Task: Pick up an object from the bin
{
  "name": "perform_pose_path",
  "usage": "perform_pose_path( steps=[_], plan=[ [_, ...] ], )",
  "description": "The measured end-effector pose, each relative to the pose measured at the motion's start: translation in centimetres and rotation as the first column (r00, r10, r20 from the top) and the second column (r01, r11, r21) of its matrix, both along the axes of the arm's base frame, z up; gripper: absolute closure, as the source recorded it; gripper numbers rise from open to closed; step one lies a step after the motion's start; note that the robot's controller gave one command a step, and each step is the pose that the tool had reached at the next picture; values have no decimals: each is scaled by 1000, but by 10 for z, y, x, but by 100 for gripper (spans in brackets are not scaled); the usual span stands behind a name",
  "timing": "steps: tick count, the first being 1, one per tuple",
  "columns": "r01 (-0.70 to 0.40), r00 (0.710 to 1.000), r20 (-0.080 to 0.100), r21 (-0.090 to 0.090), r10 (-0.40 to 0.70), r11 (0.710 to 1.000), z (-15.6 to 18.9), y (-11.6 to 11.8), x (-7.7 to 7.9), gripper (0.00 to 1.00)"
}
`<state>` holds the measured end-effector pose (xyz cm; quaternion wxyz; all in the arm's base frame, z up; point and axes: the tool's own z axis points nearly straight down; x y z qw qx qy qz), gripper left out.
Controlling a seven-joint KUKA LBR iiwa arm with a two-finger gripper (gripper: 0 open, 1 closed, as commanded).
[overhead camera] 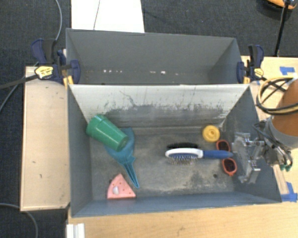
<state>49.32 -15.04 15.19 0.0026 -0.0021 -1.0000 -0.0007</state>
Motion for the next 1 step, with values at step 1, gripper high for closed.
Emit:
perform_pose_path(
  steps=[1],
  plan=[
    [-7,1000,8,-2,7,1000,4,1,2,0]
  ],
)
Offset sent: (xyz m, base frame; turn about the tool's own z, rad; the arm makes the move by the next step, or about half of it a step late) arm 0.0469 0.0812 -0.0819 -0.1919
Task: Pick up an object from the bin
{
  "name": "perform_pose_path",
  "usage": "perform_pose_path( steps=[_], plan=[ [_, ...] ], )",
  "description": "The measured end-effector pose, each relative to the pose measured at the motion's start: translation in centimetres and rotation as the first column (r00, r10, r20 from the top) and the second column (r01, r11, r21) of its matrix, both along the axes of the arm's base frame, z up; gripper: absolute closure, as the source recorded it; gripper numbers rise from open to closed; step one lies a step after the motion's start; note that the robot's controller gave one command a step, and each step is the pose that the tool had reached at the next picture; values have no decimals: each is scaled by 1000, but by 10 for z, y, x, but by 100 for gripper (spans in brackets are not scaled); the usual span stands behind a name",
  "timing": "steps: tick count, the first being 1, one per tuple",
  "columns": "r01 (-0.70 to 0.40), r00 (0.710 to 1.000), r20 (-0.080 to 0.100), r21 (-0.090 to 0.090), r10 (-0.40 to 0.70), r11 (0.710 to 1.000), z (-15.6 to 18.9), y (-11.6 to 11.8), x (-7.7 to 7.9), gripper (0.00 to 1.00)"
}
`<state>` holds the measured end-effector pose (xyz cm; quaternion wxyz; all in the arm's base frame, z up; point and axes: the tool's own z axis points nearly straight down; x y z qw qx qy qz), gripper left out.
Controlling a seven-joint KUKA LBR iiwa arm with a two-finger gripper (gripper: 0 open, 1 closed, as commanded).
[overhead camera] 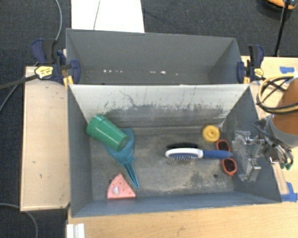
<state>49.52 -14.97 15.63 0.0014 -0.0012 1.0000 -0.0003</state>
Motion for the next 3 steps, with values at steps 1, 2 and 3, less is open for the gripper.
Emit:
perform_pose_path(
  steps=[1,2,3],
  plan=[
    [-105,994,0,0,105,994,-48,45,27,0],
    [-91,996,-6,3,91,996,-52,78,43,0],
    [-71,997,5,0,71,997,-51,98,58,0]
  ],
)
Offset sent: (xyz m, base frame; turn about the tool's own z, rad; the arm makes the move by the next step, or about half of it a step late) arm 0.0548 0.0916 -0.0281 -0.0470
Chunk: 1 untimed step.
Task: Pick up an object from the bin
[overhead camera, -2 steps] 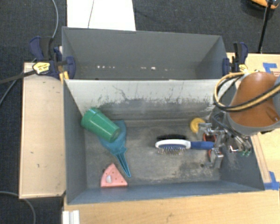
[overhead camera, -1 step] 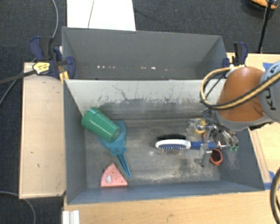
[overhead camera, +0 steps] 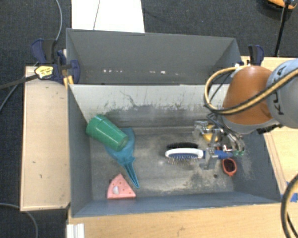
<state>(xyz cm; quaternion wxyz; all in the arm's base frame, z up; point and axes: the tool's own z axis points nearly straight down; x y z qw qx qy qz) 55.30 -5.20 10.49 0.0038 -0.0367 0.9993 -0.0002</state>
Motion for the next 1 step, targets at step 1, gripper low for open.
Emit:
perform_pose_path(
  steps=[1],
  plan=[
    [-45,999,-13,3,45,999,-37,12,-6,0]
  ],
)
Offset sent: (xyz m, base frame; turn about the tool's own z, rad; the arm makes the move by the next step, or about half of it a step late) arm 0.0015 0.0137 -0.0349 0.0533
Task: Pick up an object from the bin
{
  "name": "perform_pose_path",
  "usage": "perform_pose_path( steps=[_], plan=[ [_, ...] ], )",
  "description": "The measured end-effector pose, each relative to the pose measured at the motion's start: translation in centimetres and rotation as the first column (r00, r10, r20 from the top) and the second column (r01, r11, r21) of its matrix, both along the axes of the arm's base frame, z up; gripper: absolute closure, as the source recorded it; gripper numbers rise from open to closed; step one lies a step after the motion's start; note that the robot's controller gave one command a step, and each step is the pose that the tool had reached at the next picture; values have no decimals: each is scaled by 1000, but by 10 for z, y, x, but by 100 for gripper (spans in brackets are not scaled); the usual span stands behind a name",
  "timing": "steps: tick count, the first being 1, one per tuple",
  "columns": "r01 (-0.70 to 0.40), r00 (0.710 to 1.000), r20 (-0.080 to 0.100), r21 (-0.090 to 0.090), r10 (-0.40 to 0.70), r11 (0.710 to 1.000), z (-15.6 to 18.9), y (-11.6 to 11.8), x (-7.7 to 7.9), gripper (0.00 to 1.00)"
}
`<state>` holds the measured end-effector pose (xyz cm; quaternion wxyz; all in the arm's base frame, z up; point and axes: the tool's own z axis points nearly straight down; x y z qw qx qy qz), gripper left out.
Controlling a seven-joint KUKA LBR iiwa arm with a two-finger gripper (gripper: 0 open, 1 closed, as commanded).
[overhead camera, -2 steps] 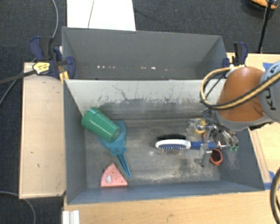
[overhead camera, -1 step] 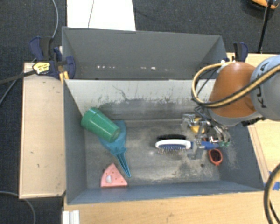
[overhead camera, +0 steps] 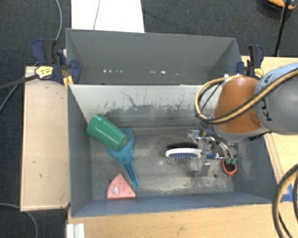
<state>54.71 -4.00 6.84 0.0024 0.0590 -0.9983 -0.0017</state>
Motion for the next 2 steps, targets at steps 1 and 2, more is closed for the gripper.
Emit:
perform_pose_path(
  steps=[1,2],
  plan=[
    [90,996,15,-2,-90,996,2,1,7,100],
    [96,995,16,-2,-96,995,2,2,8,100]
  ],
)
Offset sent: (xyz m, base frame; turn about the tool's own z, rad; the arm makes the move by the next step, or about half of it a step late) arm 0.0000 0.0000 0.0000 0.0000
